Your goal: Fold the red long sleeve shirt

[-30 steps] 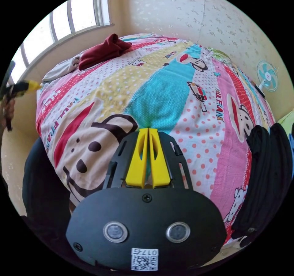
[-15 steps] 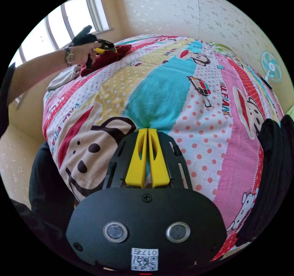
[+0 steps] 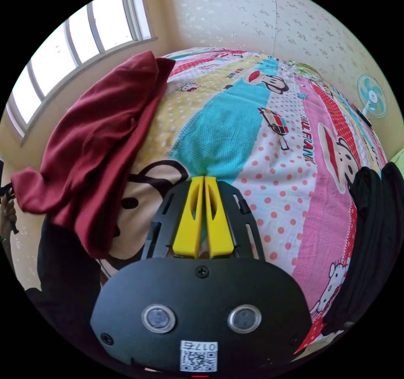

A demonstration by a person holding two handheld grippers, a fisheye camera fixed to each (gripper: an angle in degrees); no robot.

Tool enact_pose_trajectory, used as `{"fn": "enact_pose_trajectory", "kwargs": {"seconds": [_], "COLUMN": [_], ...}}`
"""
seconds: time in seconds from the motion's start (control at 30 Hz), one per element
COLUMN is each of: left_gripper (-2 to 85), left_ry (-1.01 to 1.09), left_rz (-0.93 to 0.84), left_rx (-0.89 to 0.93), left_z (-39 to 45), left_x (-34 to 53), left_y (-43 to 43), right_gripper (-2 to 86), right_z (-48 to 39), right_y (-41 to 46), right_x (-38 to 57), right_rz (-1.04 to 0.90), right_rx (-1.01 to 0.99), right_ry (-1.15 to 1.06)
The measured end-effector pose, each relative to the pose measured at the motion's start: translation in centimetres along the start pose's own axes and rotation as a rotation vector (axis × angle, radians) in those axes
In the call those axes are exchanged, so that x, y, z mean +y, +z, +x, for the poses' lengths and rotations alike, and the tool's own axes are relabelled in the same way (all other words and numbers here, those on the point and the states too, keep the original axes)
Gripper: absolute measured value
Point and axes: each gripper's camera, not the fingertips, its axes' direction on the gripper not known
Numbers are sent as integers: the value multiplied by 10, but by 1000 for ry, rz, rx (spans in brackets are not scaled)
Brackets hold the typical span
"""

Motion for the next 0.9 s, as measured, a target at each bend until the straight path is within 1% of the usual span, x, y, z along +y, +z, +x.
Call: {"fn": "enact_pose_trajectory", "kwargs": {"seconds": [0.03,0.1,0.17,0.23,0.27,0.3,0.33,0.37,0.4,0.43,0.53,0.6,0.63,0.7,0.77,0.8,0.83,0.87,0.9], "left_gripper": [100,104,114,128,132,136,140,142,146,149,155,159,160,159,157,154,141,135,109], "left_ry": [15,113,232,433,472,527,579,598,634,669,678,679,655,635,657,685,702,706,720], "left_rz": [36,125,135,26,-12,-85,-147,-167,-190,-203,-245,-286,-321,-303,-275,-268,-277,-272,-250], "left_rx": [-44,-40,-12,86,99,89,34,-17,-132,-206,-259,-237,-151,-67,-225,-375,-476,-503,-546], "left_z": [5,31,69,127,140,163,184,192,206,216,228,234,236,239,245,249,251,252,258], "left_x": [7,15,16,11,10,9,9,10,13,15,23,29,34,47,63,73,81,85,94], "left_y": [-12,-29,-31,-2,10,38,67,81,105,125,149,147,142,135,143,158,176,183,193], "right_gripper": [2,3,3,3,2,2,2,1,1,0,-4,-5,-5,-5,-5,-5,-5,-4,-4], "right_z": [1,4,7,6,5,3,0,-3,-4,-6,8,23,32,45,58,60,63,64,65], "right_y": [-2,-5,-10,-14,-17,-19,-23,-27,-30,-35,-55,-67,-74,-80,-86,-87,-89,-92,-93], "right_x": [-1,-3,-5,-6,-6,-6,-5,-4,-2,1,14,24,30,38,44,45,46,45,45], "right_rz": [1,-1,2,4,1,0,-5,-9,-11,-17,-2,17,25,35,53,58,65,68,68], "right_rx": [-2,-10,-20,-12,0,8,25,44,52,62,21,-39,-76,-118,-160,-168,-177,-180,-178], "right_ry": [1,7,14,15,12,8,1,-7,-12,-13,49,92,112,136,171,180,195,207,211]}}
